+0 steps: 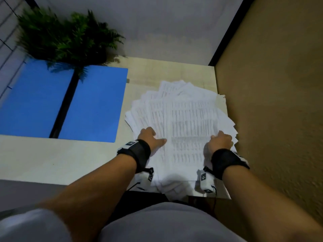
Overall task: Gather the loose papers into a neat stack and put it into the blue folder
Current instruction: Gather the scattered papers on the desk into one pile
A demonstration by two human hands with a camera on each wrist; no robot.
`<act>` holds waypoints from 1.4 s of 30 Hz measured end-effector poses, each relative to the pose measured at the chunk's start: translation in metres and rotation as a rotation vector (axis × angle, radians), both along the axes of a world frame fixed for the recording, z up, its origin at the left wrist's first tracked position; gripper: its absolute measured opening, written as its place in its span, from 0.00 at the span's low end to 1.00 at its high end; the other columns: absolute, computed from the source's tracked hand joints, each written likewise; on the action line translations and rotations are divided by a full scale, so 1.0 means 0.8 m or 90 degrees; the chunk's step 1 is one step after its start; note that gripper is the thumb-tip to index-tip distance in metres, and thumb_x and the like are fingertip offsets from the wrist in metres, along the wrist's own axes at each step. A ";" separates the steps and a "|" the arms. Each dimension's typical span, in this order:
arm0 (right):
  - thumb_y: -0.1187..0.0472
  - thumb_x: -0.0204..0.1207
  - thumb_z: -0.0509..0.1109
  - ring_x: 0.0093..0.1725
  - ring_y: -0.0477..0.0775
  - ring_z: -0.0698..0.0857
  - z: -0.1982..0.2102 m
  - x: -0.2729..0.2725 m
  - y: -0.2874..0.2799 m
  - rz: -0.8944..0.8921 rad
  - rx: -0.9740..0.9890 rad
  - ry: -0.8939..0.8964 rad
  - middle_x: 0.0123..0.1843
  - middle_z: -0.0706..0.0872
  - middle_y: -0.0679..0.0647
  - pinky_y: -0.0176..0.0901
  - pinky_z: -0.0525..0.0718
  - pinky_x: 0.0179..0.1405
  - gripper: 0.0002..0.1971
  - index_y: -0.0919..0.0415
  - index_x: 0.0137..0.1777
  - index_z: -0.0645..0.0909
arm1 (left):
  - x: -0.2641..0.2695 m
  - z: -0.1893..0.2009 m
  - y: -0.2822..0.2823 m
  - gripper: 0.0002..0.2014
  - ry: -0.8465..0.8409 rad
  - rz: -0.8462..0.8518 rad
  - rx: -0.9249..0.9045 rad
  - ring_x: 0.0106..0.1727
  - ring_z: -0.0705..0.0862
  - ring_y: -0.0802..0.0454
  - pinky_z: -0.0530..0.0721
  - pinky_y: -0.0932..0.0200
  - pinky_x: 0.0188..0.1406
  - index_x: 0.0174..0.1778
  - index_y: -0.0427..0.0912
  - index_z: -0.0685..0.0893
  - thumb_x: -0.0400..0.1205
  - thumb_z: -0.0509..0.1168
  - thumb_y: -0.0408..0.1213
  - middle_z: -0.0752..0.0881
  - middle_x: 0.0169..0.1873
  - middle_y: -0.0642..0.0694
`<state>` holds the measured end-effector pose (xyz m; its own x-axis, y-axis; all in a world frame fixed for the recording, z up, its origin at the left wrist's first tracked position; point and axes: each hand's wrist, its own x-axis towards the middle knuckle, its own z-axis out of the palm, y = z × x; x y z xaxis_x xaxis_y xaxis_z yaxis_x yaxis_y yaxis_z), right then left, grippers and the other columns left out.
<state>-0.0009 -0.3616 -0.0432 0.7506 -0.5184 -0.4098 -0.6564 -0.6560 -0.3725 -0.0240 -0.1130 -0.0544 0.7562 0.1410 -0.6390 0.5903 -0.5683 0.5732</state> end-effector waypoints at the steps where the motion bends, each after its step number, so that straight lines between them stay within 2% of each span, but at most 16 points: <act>1: 0.60 0.85 0.60 0.71 0.72 0.73 0.001 0.000 0.000 0.026 -0.003 -0.010 0.73 0.72 0.72 0.58 0.72 0.72 0.20 0.68 0.74 0.71 | -0.006 -0.004 -0.003 0.34 -0.032 0.104 -0.026 0.65 0.80 0.43 0.82 0.50 0.64 0.72 0.39 0.73 0.75 0.75 0.52 0.77 0.65 0.41; 3: 0.60 0.84 0.62 0.72 0.70 0.74 -0.001 -0.005 0.003 0.077 0.059 -0.038 0.74 0.73 0.70 0.56 0.73 0.73 0.21 0.69 0.74 0.70 | -0.011 -0.006 -0.013 0.48 -0.056 0.237 -0.093 0.79 0.70 0.40 0.74 0.44 0.77 0.85 0.41 0.56 0.75 0.75 0.53 0.64 0.80 0.40; 6: 0.65 0.85 0.59 0.72 0.64 0.75 -0.001 -0.023 0.026 0.081 0.234 -0.086 0.74 0.74 0.60 0.47 0.71 0.72 0.21 0.58 0.77 0.67 | -0.011 -0.007 -0.034 0.52 -0.030 0.266 -0.230 0.83 0.66 0.41 0.71 0.43 0.80 0.87 0.44 0.48 0.75 0.75 0.51 0.62 0.85 0.42; 10: 0.65 0.84 0.57 0.69 0.56 0.77 0.002 -0.043 0.049 0.056 0.401 -0.138 0.72 0.75 0.50 0.55 0.74 0.74 0.25 0.37 0.74 0.63 | -0.015 0.000 -0.041 0.27 -0.052 0.187 -0.136 0.70 0.79 0.39 0.78 0.56 0.64 0.75 0.31 0.66 0.83 0.67 0.35 0.77 0.73 0.35; 14: 0.63 0.84 0.64 0.59 0.56 0.79 0.005 -0.031 0.022 -0.001 0.290 -0.135 0.62 0.75 0.54 0.39 0.71 0.59 0.24 0.60 0.79 0.63 | -0.025 -0.013 0.004 0.20 -0.069 0.317 -0.037 0.70 0.80 0.35 0.77 0.52 0.68 0.73 0.30 0.75 0.86 0.63 0.34 0.80 0.71 0.33; 17: 0.57 0.80 0.69 0.70 0.66 0.75 -0.002 -0.021 0.006 -0.008 0.107 -0.066 0.72 0.72 0.63 0.50 0.75 0.69 0.23 0.63 0.73 0.72 | -0.035 -0.026 0.029 0.24 -0.039 0.339 -0.019 0.61 0.85 0.34 0.86 0.43 0.63 0.67 0.35 0.80 0.78 0.70 0.42 0.82 0.66 0.35; 20: 0.49 0.70 0.78 0.76 0.67 0.67 -0.004 -0.024 0.003 -0.065 -0.012 0.009 0.77 0.66 0.64 0.62 0.71 0.74 0.39 0.61 0.78 0.65 | -0.039 -0.025 0.022 0.25 -0.065 0.333 -0.030 0.59 0.86 0.36 0.88 0.42 0.59 0.65 0.35 0.80 0.72 0.74 0.37 0.83 0.63 0.36; 22: 0.42 0.58 0.83 0.78 0.67 0.67 -0.008 -0.028 -0.007 -0.148 0.008 0.041 0.78 0.66 0.64 0.65 0.70 0.76 0.54 0.61 0.79 0.60 | -0.042 -0.018 0.011 0.22 -0.106 0.366 -0.071 0.59 0.85 0.35 0.88 0.41 0.57 0.63 0.35 0.77 0.73 0.72 0.28 0.83 0.59 0.37; 24: 0.38 0.52 0.83 0.76 0.67 0.72 -0.014 -0.034 -0.023 -0.185 0.086 0.071 0.78 0.70 0.64 0.63 0.74 0.73 0.58 0.62 0.79 0.62 | -0.047 -0.012 0.008 0.19 -0.155 0.434 -0.156 0.56 0.85 0.38 0.90 0.44 0.50 0.59 0.40 0.73 0.74 0.67 0.24 0.83 0.52 0.41; 27: 0.48 0.64 0.82 0.69 0.66 0.81 -0.026 -0.043 -0.041 -0.192 0.254 0.112 0.70 0.80 0.59 0.53 0.82 0.59 0.39 0.63 0.72 0.75 | -0.054 -0.012 0.020 0.19 -0.170 0.453 -0.169 0.52 0.84 0.44 0.87 0.51 0.49 0.61 0.42 0.76 0.77 0.66 0.21 0.85 0.54 0.44; 28: 0.52 0.61 0.84 0.65 0.65 0.83 -0.032 -0.043 -0.045 -0.228 0.298 0.089 0.67 0.83 0.55 0.51 0.83 0.58 0.34 0.60 0.67 0.79 | -0.055 -0.012 0.026 0.15 -0.163 0.451 -0.165 0.50 0.84 0.44 0.85 0.54 0.50 0.59 0.39 0.79 0.78 0.66 0.22 0.86 0.53 0.43; 30: 0.55 0.45 0.90 0.55 0.62 0.86 -0.030 -0.048 -0.045 -0.324 0.346 0.020 0.61 0.87 0.53 0.56 0.84 0.59 0.38 0.54 0.59 0.80 | -0.056 -0.013 0.035 0.07 -0.170 0.458 -0.159 0.49 0.86 0.42 0.85 0.54 0.50 0.50 0.37 0.83 0.79 0.68 0.25 0.87 0.50 0.42; 31: 0.54 0.45 0.90 0.52 0.59 0.85 -0.029 -0.050 -0.044 -0.350 0.368 -0.002 0.56 0.86 0.52 0.54 0.86 0.56 0.37 0.55 0.55 0.79 | -0.056 -0.012 0.038 0.04 -0.180 0.477 -0.167 0.49 0.88 0.40 0.87 0.51 0.51 0.44 0.39 0.82 0.78 0.70 0.27 0.89 0.48 0.41; 34: 0.69 0.77 0.71 0.47 0.61 0.86 -0.014 -0.054 -0.033 -0.391 0.386 -0.130 0.48 0.86 0.55 0.46 0.86 0.43 0.07 0.61 0.53 0.81 | -0.051 -0.021 0.036 0.07 -0.179 0.498 -0.176 0.49 0.90 0.37 0.90 0.38 0.52 0.39 0.43 0.80 0.74 0.72 0.32 0.90 0.47 0.38; 37: 0.73 0.80 0.65 0.49 0.62 0.86 -0.005 -0.058 -0.019 -0.396 0.306 -0.290 0.54 0.88 0.62 0.45 0.79 0.51 0.10 0.67 0.58 0.82 | -0.050 -0.018 0.029 0.11 -0.149 0.494 -0.229 0.49 0.91 0.37 0.90 0.36 0.52 0.48 0.40 0.86 0.71 0.75 0.33 0.91 0.50 0.39; 42: 0.70 0.85 0.60 0.63 0.55 0.79 0.023 -0.058 -0.017 -0.263 0.343 -0.266 0.64 0.81 0.57 0.43 0.75 0.57 0.19 0.65 0.75 0.73 | -0.045 -0.043 0.032 0.12 -0.139 0.478 -0.245 0.47 0.92 0.36 0.90 0.32 0.49 0.45 0.43 0.90 0.66 0.74 0.34 0.93 0.47 0.41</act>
